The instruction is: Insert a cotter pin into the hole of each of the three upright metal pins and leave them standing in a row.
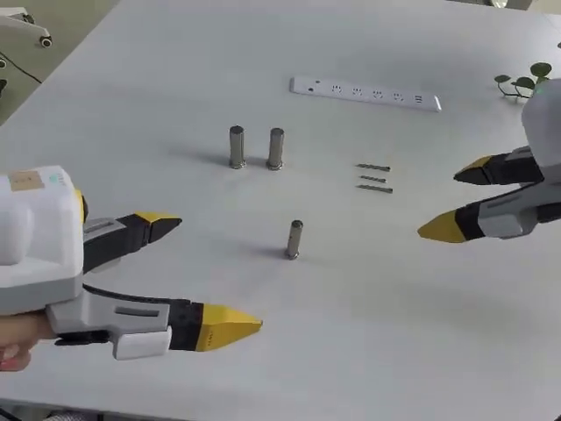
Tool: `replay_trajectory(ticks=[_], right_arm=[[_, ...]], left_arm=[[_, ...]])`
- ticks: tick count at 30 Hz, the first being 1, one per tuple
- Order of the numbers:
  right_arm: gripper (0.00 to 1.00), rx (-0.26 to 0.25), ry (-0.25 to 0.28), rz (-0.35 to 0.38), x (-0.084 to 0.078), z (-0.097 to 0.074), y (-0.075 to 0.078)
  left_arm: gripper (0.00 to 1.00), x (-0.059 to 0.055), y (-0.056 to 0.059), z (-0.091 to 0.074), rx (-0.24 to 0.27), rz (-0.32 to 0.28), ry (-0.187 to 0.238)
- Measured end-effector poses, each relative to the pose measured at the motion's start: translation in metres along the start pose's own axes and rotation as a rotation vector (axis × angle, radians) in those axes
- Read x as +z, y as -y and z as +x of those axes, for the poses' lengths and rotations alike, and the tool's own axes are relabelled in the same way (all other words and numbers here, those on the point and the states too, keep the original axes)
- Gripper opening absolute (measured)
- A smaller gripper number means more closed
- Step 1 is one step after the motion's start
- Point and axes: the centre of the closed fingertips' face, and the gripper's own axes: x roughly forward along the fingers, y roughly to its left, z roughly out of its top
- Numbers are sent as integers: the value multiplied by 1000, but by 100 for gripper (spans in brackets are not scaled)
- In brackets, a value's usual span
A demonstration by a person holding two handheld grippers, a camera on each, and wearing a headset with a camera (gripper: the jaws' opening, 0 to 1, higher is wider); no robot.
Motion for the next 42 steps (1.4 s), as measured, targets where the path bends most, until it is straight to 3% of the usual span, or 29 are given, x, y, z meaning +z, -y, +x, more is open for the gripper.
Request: replay_trajectory(ticks=[9,15,21,25,33,42], right_arm=[[48,21,-35,-56,16,27,22],[40,10,-40,-79,27,42,49],[23,-13,-47,-29,28,62,76],[18,-12,-68,-30,25,81,94],[16,18,-186,-111,5,106,99],[13,13,-236,-133,4,118,103]], left_arm=[[99,2,-1,-1,20,-21,15],[99,0,-4,-3,37,-39,23],[99,-4,-3,-3,40,-55,18],[99,-5,-3,-3,45,-67,19],[99,-4,-8,-5,67,-96,41],[99,-6,-9,-4,86,-122,45]])
